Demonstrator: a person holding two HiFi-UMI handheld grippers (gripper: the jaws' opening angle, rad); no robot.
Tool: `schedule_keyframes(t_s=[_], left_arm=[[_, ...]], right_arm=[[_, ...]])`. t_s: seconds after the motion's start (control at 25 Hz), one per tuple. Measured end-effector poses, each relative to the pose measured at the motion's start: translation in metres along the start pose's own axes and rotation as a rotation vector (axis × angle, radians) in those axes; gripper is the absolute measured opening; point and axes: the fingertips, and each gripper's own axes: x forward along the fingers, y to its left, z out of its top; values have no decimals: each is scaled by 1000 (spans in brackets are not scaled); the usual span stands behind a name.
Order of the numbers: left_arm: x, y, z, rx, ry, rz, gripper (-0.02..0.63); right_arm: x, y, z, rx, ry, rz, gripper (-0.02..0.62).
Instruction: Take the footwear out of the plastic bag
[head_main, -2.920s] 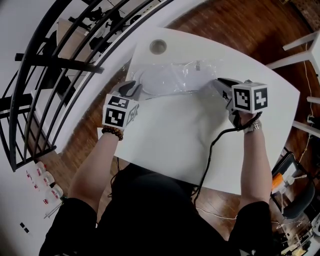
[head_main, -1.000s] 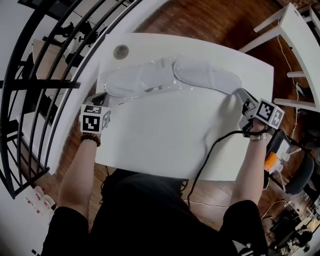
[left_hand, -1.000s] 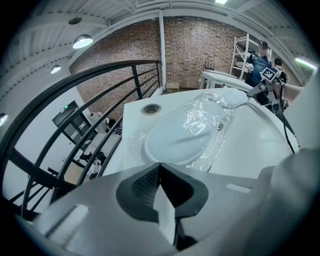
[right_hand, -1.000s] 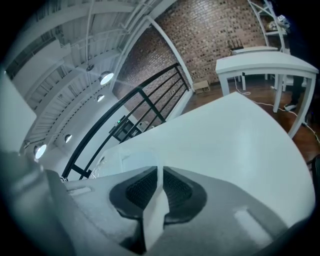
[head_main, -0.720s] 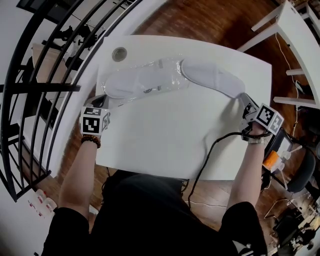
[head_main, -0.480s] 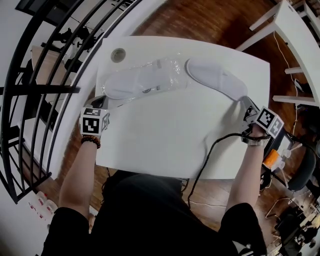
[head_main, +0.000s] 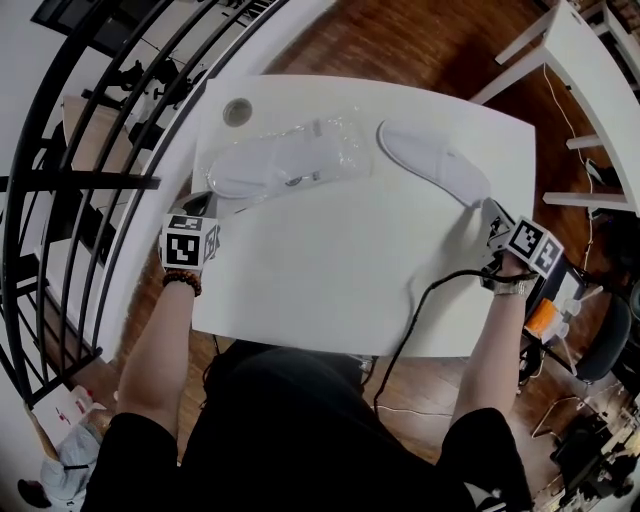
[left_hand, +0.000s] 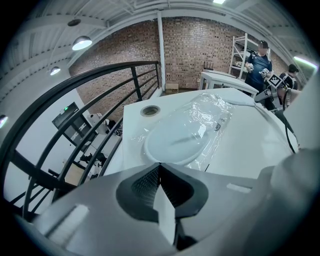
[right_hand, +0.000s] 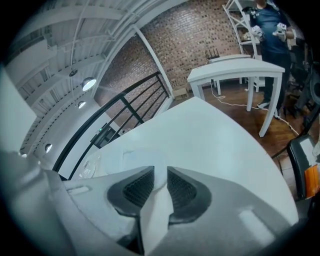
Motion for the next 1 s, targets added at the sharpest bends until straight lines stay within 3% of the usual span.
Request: schedule_keyframes(t_s=[0.12, 0.28, 0.4, 0.56, 0.68, 1.0], left_arm=[[-1, 0, 2, 0, -7, 0, 17], [-4, 1, 6, 0, -23, 3, 17], [-10, 3, 12, -5, -44, 7, 17], [-13, 4, 23, -9, -73, 5, 18], [-10, 3, 31, -7, -82, 0, 18], [-1, -12, 42, 33, -81, -19, 21]], right_arm=[[-1, -1, 6, -50, -11, -41, 129], [-5, 22, 25, -222, -62, -81, 132], [6, 71, 33, -336, -64, 16, 126], [32, 141, 28, -473, -31, 155, 42], [54, 185, 17, -557, 21, 239, 41], [107, 252, -19, -693, 216, 362, 42]])
